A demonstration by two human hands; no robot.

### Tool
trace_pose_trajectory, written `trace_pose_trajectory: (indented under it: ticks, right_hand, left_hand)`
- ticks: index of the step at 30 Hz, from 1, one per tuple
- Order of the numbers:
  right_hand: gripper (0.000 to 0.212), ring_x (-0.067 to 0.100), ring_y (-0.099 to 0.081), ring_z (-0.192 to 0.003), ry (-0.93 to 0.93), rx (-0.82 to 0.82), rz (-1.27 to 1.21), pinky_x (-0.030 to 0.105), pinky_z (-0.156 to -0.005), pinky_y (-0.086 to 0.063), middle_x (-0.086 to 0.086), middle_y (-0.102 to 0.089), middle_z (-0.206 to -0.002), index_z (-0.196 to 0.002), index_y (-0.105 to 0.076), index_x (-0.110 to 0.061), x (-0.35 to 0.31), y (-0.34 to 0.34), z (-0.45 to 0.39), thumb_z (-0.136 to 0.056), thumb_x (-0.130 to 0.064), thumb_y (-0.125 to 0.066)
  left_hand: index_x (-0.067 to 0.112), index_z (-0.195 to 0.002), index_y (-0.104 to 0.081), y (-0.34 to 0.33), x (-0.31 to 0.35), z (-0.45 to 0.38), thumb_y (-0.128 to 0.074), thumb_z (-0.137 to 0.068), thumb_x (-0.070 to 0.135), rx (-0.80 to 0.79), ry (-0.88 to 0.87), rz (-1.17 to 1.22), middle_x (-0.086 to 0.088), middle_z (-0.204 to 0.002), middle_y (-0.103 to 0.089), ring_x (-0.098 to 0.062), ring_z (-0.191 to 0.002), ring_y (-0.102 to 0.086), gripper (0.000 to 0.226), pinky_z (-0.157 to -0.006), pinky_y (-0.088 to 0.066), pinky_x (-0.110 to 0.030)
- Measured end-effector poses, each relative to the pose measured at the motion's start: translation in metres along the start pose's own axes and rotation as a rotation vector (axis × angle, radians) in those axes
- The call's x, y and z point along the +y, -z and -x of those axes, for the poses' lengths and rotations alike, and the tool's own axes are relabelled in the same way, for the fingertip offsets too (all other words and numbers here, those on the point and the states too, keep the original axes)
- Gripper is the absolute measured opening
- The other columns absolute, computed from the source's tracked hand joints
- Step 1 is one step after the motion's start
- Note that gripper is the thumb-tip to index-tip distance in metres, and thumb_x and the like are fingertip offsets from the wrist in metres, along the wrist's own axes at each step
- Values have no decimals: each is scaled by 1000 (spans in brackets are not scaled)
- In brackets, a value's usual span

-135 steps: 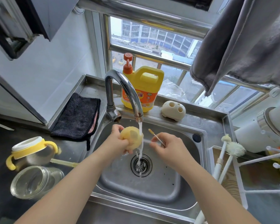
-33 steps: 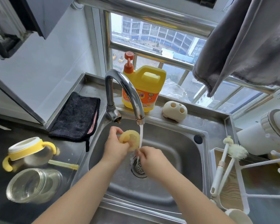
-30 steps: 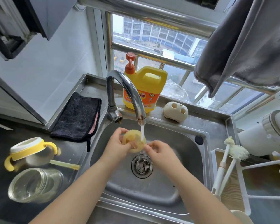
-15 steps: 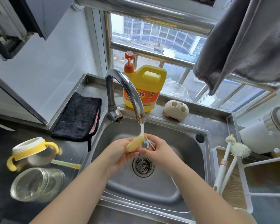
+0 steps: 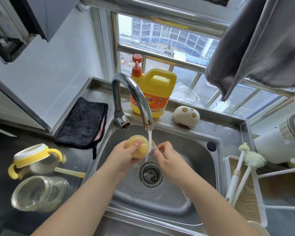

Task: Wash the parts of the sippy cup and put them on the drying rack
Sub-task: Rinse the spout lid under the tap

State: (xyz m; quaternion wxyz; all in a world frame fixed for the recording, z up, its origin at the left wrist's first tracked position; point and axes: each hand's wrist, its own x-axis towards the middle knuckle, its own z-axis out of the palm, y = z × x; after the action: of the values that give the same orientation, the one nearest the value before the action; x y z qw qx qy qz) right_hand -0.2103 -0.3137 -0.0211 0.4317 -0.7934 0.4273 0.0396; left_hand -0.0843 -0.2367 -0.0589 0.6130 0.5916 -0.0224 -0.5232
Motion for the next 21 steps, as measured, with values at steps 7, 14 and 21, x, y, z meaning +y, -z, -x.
trace_pose_trajectory:
  ticks: [7, 14, 21]
  right_hand:
    - [23, 22, -55, -76, 184, 81, 316, 33, -68, -45, 2, -63, -83, -98, -64, -18, -2, 13, 6, -99, -29, -43]
    - [24, 26, -59, -81, 224, 146, 298, 37, -71, -48, 5, -68, -86, -98, -68, -16, -13, 18, 6, -96, -24, -46]
    - [25, 29, -60, -92, 169, 77, 480, 32, -73, -48, 6, -66, -98, -105, -66, -18, -20, 16, 0, -94, -22, -44]
  left_hand:
    - [5, -110, -58, 2, 5, -9, -58, -90, 6, 58, 4, 128, -12, -100, -64, -21, -87, -62, 20, -76, -54, -33]
    - [7, -100, -62, 1, 7, -9, -63, -87, 7, 110, -62, 93, -13, -99, -67, -20, -85, -64, 13, -73, -54, -28]
    - [10, -90, -66, 1, 0, -5, -71, -80, 4, 118, -139, -53, -11, -90, -69, -23, -88, -63, 12, -85, -52, -37]
